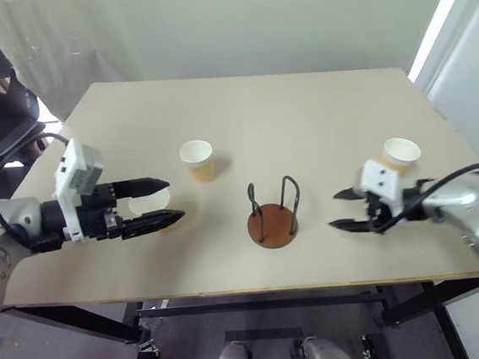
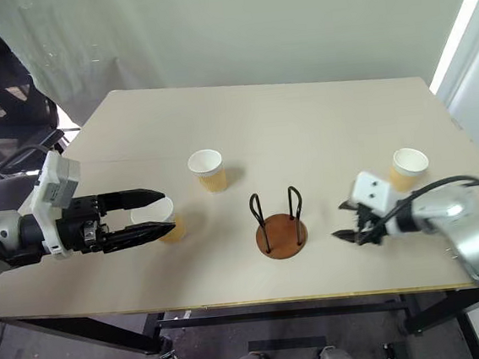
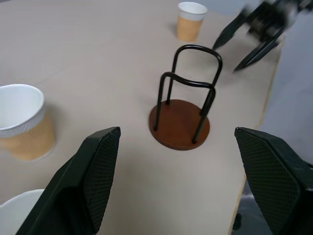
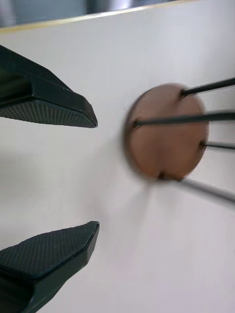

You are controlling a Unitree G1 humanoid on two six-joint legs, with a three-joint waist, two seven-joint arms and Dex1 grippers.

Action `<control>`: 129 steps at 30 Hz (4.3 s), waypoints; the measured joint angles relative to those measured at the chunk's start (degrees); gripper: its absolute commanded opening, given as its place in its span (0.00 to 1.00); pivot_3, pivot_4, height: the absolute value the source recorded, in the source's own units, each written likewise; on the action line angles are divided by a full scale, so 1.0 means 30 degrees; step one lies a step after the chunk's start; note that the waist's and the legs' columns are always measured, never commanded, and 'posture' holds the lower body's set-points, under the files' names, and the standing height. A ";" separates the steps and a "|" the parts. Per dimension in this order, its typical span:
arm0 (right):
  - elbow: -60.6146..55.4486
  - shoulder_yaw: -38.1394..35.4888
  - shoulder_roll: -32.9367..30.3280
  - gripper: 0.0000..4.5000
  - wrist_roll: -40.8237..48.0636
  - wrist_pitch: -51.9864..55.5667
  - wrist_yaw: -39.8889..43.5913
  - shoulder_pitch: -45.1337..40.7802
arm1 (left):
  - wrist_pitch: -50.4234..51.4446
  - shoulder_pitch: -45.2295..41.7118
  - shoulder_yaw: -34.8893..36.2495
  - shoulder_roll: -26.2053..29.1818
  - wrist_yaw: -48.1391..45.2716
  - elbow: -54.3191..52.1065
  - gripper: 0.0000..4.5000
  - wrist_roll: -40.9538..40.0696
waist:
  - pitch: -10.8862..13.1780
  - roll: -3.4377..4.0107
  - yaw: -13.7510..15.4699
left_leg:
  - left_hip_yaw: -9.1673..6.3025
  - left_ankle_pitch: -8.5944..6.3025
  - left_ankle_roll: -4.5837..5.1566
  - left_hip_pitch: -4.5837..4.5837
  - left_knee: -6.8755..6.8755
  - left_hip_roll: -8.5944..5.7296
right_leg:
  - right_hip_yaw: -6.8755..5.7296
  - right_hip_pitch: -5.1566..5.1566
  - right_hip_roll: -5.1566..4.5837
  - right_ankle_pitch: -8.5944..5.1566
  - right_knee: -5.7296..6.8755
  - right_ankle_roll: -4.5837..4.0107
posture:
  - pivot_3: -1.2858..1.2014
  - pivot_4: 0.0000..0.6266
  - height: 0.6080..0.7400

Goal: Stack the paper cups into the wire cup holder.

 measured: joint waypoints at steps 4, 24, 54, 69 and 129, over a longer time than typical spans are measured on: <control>0.0596 -0.1043 -0.1876 0.69 0.0590 -0.1385 0.2165 -0.0870 | -0.0327 -0.0493 -0.0214 -0.0012 -0.0270 0.0371 0.90 0.0247 | 0.0002 0.0003 -0.0107 | 0.0029 0.0079 0.0136 0.0009 0.0001 -0.0002 | 0.0018 0.0002 0.0004 -0.0044 0.0001 0.0082 | 0.52 0.24 1.00; 2.3394 0.4907 0.1383 0.69 -0.9451 -1.3972 0.2693 -1.3843 | -0.0206 -0.0114 -0.0700 -0.0995 0.0255 -0.0607 0.90 0.0443 | 0.0039 0.0065 -0.0016 | 0.0004 -0.0033 0.0279 0.0074 -0.0010 0.0045 | -0.0026 0.0006 -0.0007 0.0109 0.0043 0.0121 | 0.52 0.24 1.00; 2.8878 0.5437 0.3004 0.69 -1.2691 -1.5951 0.2051 -1.4781 | 0.0299 0.1295 0.2477 -0.1752 0.1957 -0.2458 0.90 -0.2763 | 0.0047 0.0078 0.0005 | 0.0010 -0.0155 0.0134 0.0171 -0.0017 0.0058 | -0.0035 0.0049 -0.0008 0.0101 0.0102 -0.0015 | 0.52 0.24 1.00; 2.8973 0.5386 0.2942 0.01 -1.2670 -1.5946 0.2286 -1.4782 | -0.2159 0.3794 0.3543 -0.4016 0.1982 -0.3305 0.90 -0.2703 | 0.0048 0.0082 -0.0034 | 0.0021 -0.0126 0.0183 0.0196 -0.0025 0.0067 | -0.0034 0.0067 -0.0007 0.0095 0.0106 -0.0024 | 0.52 0.24 1.00; 0.3306 0.6251 0.4384 0.01 -0.2562 -0.4751 0.7797 -1.1620 | -0.3809 0.7599 0.3085 -0.4359 0.1979 -0.4091 0.90 -0.0230 | 0.0032 0.0054 -0.0248 | -0.0009 -0.0050 0.0178 0.0231 0.0007 0.0108 | -0.0036 0.0150 0.0088 -0.0153 0.0089 -0.0229 | 0.52 0.24 1.00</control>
